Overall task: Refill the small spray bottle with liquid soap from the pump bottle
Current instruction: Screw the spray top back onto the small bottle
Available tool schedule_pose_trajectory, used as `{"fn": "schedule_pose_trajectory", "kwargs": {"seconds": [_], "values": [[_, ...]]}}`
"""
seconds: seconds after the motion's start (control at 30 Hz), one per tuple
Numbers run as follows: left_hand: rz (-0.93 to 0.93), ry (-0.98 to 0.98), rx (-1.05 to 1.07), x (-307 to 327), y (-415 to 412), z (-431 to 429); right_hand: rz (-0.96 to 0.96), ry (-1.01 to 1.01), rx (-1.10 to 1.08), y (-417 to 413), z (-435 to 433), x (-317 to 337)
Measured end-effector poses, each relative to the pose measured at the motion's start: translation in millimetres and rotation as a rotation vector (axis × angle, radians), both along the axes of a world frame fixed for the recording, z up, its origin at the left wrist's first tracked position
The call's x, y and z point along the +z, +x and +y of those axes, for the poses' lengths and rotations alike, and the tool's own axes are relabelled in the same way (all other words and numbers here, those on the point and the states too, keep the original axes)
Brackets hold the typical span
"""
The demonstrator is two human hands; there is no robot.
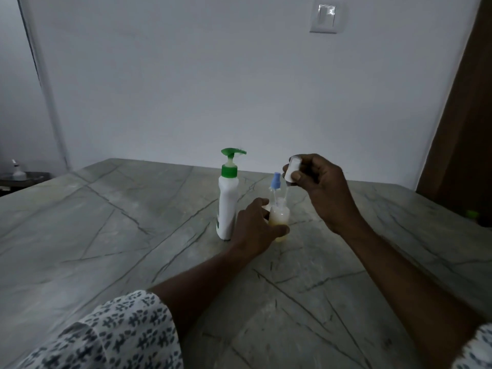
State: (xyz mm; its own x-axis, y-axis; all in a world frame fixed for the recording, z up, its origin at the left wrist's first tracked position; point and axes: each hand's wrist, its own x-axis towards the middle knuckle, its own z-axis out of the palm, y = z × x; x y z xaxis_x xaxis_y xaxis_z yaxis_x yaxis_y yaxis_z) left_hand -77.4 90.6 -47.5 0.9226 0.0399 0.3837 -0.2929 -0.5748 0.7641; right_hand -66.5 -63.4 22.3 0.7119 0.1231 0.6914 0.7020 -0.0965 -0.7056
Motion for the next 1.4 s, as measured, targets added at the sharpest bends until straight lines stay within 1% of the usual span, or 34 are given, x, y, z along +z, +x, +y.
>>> {"fn": "schedule_pose_trajectory", "kwargs": {"seconds": [0.13, 0.3, 0.43, 0.7, 0.97, 1.03, 1.13, 1.2, 1.23, 1.3, 1.37, 1.4], "values": [[0.001, -0.009, 0.000, -1, 0, 0, 0.065, -0.057, -0.024, 3, 6, -11], [-0.001, -0.003, 0.009, -2, 1, -1, 0.175, -0.176, -0.080, 7, 3, -19], [0.000, 0.006, 0.017, -1, 2, -2, 0.253, -0.233, -0.047, 8, -1, -19], [-0.016, 0.027, 0.000, -1, 1, 0, 0.254, -0.307, -0.085, 4, -1, -17], [-0.012, -0.005, -0.001, -1, 0, 1, 0.271, -0.345, -0.056, 4, -2, -18], [-0.014, -0.010, 0.000, -1, 0, 1, 0.243, -0.389, -0.094, 6, 0, -19], [-0.015, -0.008, 0.002, 0, 0, 1, 0.199, -0.452, -0.220, 7, 5, -21], [-0.016, 0.008, 0.006, 0, 0, 1, 0.223, -0.461, -0.254, 8, 5, -23], [-0.016, 0.015, 0.006, 1, 0, 1, 0.258, -0.444, -0.227, 8, 3, -22], [-0.010, 0.015, 0.004, 1, 0, 1, 0.315, -0.377, -0.092, 9, -6, -19], [-0.005, 0.007, 0.000, 1, 1, 1, 0.301, -0.338, 0.034, 11, -14, -18], [-0.006, 0.005, 0.000, 1, 1, 1, 0.288, -0.345, 0.055, 11, -16, -19]]}}
